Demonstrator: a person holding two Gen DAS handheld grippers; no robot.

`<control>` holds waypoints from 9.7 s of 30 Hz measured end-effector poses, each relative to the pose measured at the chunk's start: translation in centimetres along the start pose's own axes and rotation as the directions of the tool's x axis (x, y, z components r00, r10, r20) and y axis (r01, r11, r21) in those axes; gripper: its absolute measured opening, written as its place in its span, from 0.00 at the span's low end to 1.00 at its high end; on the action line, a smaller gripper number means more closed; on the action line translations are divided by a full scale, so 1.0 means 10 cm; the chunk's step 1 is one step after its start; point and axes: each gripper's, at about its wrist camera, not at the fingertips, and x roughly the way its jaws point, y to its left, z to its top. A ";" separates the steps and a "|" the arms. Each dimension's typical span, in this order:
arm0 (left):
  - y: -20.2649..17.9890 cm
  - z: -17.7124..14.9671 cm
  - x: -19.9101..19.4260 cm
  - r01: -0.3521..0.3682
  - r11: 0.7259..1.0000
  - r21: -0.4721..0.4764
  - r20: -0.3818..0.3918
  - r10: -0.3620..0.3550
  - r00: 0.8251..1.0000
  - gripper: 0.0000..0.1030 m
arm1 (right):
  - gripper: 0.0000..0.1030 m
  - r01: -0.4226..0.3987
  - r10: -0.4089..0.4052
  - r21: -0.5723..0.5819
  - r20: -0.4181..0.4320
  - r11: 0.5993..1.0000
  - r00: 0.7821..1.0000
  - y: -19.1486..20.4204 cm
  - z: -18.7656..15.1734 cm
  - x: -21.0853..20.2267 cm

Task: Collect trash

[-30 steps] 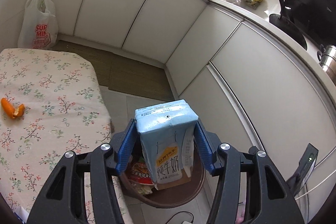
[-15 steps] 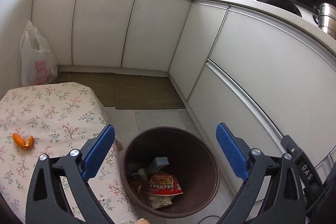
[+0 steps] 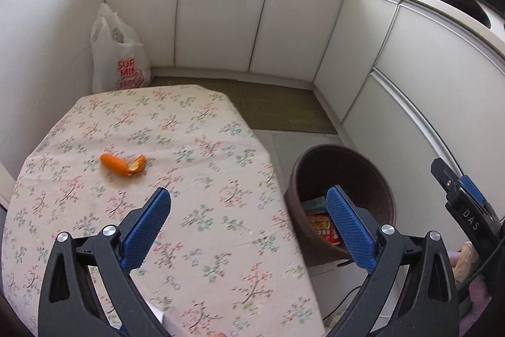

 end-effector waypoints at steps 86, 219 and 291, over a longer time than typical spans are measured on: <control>2.84 -0.99 -0.65 -0.115 0.909 -0.400 -0.166 0.052 0.985 0.39 | 0.93 -0.551 0.289 -0.659 -0.471 0.512 0.833 4.01 -1.04 0.98; -1.65 0.33 0.05 0.096 0.970 0.223 0.224 -0.147 0.964 0.84 | 0.93 0.251 -0.279 0.278 0.065 0.927 0.958 -1.22 -0.10 -0.27; -0.30 -0.65 -0.59 0.046 0.995 0.092 0.162 -0.061 0.985 0.94 | 0.93 0.072 -0.083 0.065 0.175 0.995 0.981 0.12 -0.76 -1.04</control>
